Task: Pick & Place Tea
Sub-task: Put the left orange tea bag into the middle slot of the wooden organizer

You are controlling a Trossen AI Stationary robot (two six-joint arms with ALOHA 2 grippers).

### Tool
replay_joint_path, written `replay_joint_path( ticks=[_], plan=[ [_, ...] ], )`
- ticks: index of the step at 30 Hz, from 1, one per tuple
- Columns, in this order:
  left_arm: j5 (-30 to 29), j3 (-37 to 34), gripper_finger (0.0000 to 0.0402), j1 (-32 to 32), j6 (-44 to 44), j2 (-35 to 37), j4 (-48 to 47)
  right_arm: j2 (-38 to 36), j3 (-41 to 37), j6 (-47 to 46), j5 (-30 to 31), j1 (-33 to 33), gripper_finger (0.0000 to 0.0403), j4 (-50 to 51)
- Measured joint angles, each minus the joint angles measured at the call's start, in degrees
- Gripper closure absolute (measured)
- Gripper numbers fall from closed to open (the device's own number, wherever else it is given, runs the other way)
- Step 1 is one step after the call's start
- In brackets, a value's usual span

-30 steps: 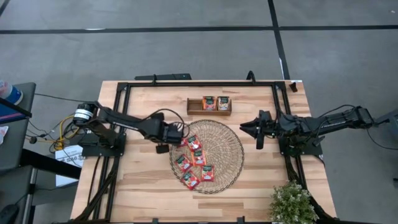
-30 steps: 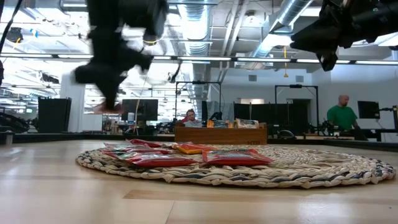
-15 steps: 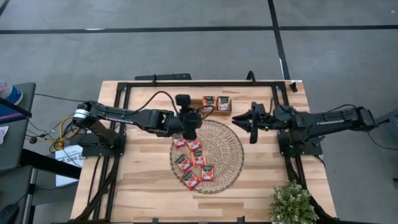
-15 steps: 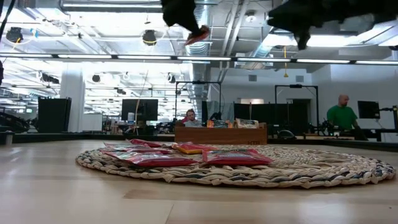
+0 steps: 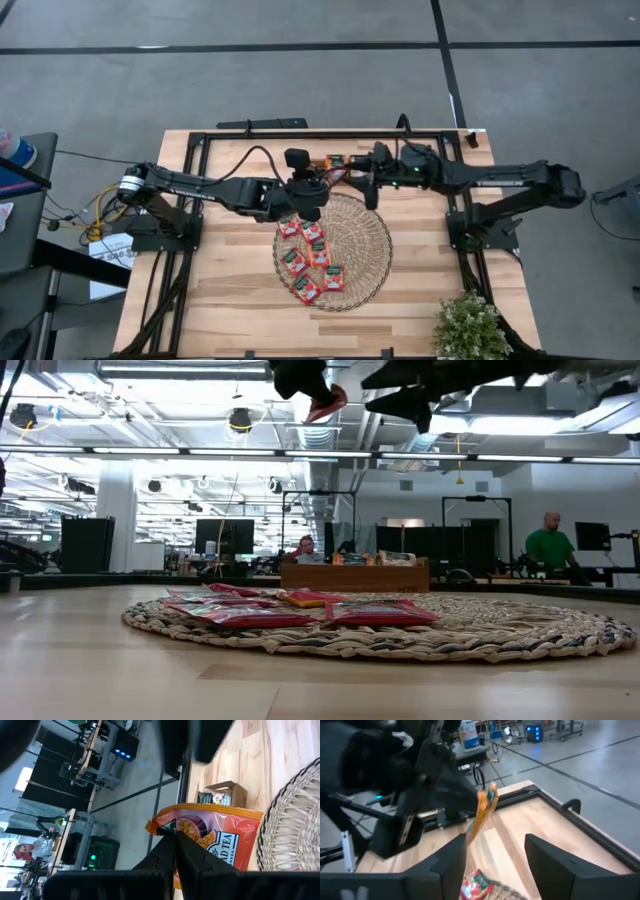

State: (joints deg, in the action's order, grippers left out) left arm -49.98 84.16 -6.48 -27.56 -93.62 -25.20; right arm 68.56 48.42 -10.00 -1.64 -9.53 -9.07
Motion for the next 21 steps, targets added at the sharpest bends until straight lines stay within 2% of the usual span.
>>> replay_joint_path(
  ticks=[6, 11, 21],
  plan=[
    [1.2, 0.0, 0.0401, 0.0, 0.1, 0.0, -0.4, 4.8, 4.9, 0.0, -0.9, -2.4, 0.0205, 2.2],
    [1.3, 0.0, 0.0401, 0.0, 0.1, 0.0, -1.4, 8.2, 7.2, -1.9, -7.2, -3.7, 0.0212, 3.1],
    [1.4, 0.0, 0.0401, 0.0, 0.3, 0.0, -5.3, 9.5, 7.5, -2.6, -9.7, -3.7, 0.0201, 3.1]
  ],
)
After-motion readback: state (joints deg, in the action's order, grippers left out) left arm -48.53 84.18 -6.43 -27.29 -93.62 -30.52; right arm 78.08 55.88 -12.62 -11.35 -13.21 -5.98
